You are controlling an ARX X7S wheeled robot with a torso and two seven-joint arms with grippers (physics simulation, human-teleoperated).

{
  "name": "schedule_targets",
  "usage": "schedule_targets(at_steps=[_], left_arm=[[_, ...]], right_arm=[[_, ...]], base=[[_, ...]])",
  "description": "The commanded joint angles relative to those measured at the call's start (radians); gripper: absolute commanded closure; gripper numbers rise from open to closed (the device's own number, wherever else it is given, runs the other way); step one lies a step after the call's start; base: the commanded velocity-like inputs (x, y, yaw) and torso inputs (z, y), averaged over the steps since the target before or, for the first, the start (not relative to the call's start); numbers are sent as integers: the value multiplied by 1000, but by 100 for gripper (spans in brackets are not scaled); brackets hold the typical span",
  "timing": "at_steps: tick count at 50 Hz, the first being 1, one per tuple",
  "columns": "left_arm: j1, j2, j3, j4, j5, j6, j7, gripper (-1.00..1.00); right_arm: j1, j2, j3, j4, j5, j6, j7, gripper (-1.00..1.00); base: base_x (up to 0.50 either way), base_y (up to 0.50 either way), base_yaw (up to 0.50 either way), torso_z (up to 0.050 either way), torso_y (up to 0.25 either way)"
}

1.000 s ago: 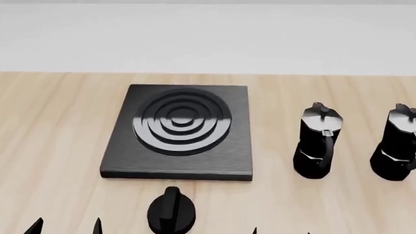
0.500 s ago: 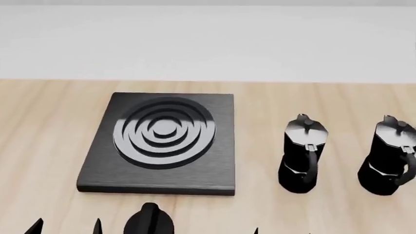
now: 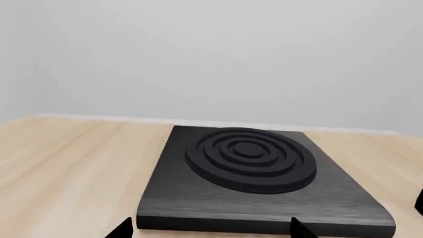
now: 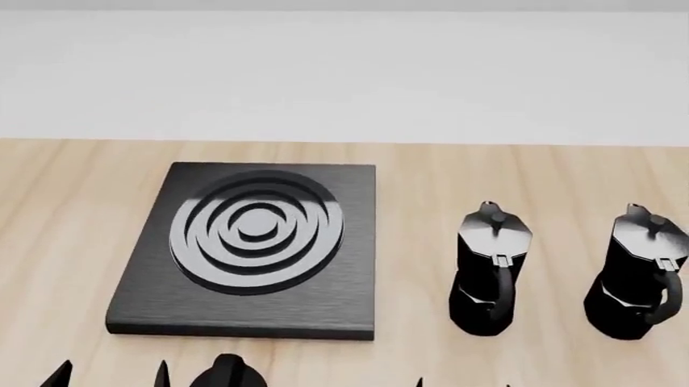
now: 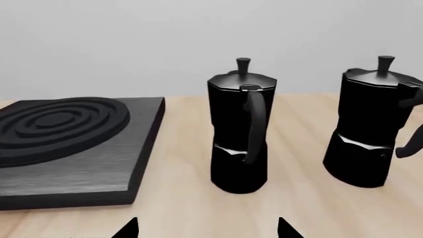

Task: Put the right moka pot on the stove.

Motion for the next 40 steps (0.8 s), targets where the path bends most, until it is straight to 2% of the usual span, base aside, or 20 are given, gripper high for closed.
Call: schedule_targets(at_steps=[1,14,21,24,28,30,34,40], left_arm=[[0,-3,4,-5,-3,6,-2,-100],[-2,-8,11,-6,-1,4,-12,-100],[-3,-17,17,13,23,0,-31,-100],[1,-33,2,85,-3,-53,-47,-100],[14,-91,-9,290,-73,-210,-66,-100],[14,-121,-7,382,-43,-263,-100,-100],[3,-177,-6,556,-90,-415,-121,-100],[-31,-217,-41,733,-183,-591,-175,-100]], right_arm=[[-1,5,-10,1,-3,-9,0,-100],[-3,10,-14,-5,3,-10,4,-100],[3,15,-19,-5,6,-10,-2,-100],[-1,26,-21,-51,7,23,9,-100],[-12,46,-19,-131,14,74,26,-100],[-17,58,-19,-182,17,109,35,-100],[-28,94,-11,-327,34,218,66,-100],[-29,134,16,-479,74,326,96,-100]], base=[[191,-43,0,0,0],[242,-41,0,0,0],[0,0,0,0,0],[0,0,0,0,0],[0,0,0,0,2],[0,0,0,0,0],[0,0,0,0,0],[0,0,0,0,0]])
